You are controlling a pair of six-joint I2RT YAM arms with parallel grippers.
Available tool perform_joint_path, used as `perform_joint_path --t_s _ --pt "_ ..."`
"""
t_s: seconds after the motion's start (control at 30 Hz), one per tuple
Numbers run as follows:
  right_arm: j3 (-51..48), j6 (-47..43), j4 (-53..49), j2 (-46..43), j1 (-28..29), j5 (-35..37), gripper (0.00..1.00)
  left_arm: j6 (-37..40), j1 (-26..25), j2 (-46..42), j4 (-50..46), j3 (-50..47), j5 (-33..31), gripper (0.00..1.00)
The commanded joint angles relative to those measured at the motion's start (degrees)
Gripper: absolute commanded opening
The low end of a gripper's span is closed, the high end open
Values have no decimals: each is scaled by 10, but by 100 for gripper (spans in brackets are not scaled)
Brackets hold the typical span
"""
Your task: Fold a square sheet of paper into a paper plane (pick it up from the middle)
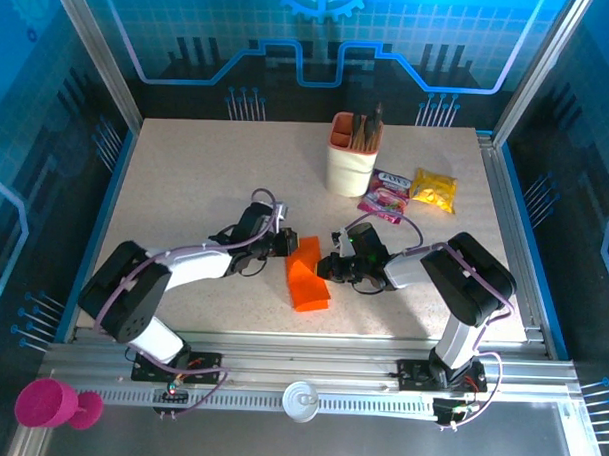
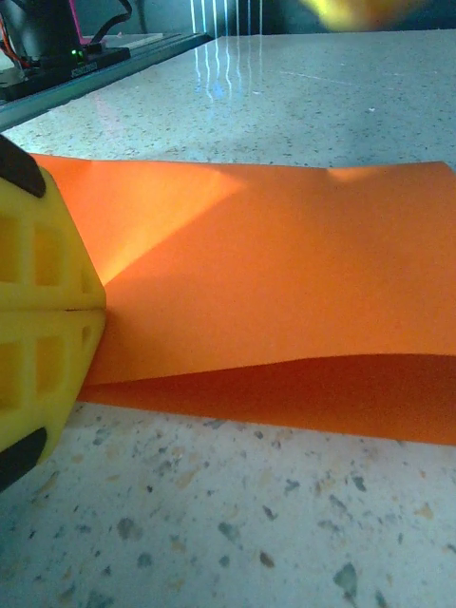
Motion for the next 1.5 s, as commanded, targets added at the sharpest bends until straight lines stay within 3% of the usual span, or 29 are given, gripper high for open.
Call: perform_joint_path --t_s 0.0,0.23,0.37,1.13,1.47 --pt "-20 -12 -55 99 20 77 0 3 -37 -37 -44 -16 19 10" --pt "-18 -12 -57 107 20 81 0 -39 -120 -68 -20 -76 16 9" --pt "-19 -11 -57 109 19 80 0 -57 -143 -73 1 -106 8 9" --pt "-29 -4 -34 123 19 77 0 -52 -162 -35 -3 -171 -12 4" --pt "-27 -4 -28 126 17 63 0 -65 -162 -78 -13 -137 -30 9"
